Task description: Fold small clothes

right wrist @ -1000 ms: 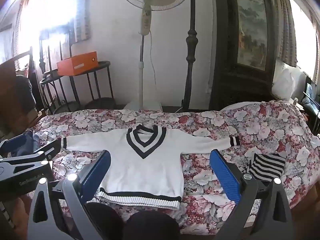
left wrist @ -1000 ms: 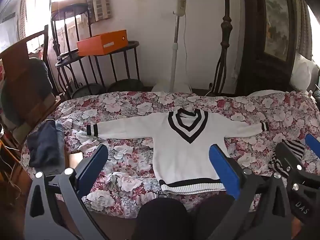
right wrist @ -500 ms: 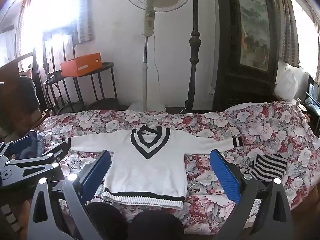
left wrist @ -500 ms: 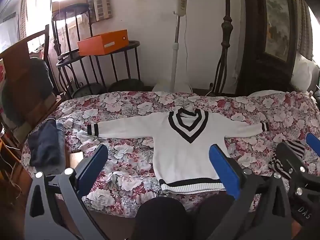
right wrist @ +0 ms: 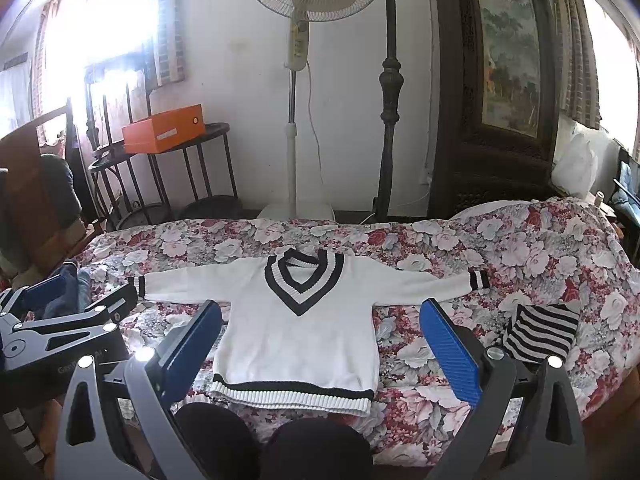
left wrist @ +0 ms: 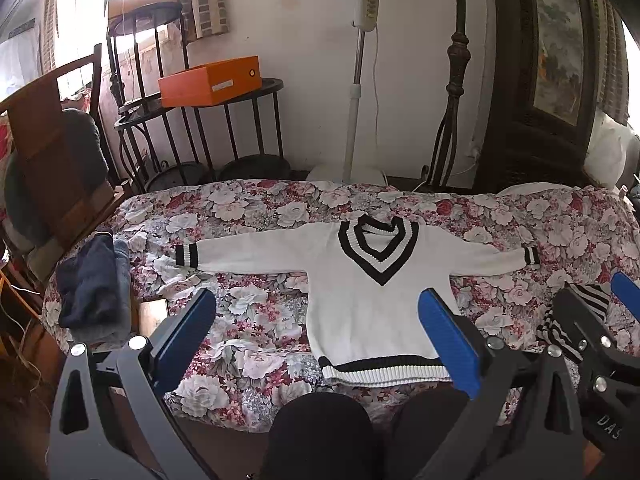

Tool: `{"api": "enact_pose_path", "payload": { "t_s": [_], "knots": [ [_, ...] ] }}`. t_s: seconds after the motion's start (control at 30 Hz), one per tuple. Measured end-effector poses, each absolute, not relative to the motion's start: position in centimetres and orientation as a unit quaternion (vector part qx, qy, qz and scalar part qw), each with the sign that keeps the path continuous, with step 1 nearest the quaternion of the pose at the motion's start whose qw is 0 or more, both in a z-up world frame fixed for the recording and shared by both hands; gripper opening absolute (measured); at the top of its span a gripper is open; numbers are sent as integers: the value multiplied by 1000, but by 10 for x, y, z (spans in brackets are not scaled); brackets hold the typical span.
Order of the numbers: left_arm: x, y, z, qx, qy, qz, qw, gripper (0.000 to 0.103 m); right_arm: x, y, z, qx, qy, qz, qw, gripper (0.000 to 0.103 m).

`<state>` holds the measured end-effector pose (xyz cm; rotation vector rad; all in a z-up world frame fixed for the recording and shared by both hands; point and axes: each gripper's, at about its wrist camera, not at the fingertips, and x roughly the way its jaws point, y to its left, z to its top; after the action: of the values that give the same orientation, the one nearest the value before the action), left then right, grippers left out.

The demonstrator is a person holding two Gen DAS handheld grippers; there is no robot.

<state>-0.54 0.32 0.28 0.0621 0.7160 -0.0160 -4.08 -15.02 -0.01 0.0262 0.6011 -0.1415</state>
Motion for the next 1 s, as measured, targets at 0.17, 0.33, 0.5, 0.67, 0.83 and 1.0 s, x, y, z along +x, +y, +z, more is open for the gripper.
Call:
{"api": "enact_pose_path", "payload": {
  "t_s": [0.17,0.33,0.5,0.67,0.83,1.0],
  "knots": [
    [-6,6,1,29,353,-7,935,98,-40,-152,0,14,297,-69,952,100],
    [-7,6,0,29,353,-7,935,98,-40,-153,0,14,297,-68,952,100],
    [-6,6,0,29,353,-7,935,98,-40,-150,-3,20,299,-64,952,100],
    [-9,7,-3,27,354,-6,935,98,-40,-150,-3,21,299,-64,952,100],
    [-10,8,-4,27,355,-5,935,98,-40,-150,-4,22,300,-64,952,100],
    [-9,8,-4,27,355,-6,934,98,-40,-150,-5,22,300,-64,952,100]
  ]
}}
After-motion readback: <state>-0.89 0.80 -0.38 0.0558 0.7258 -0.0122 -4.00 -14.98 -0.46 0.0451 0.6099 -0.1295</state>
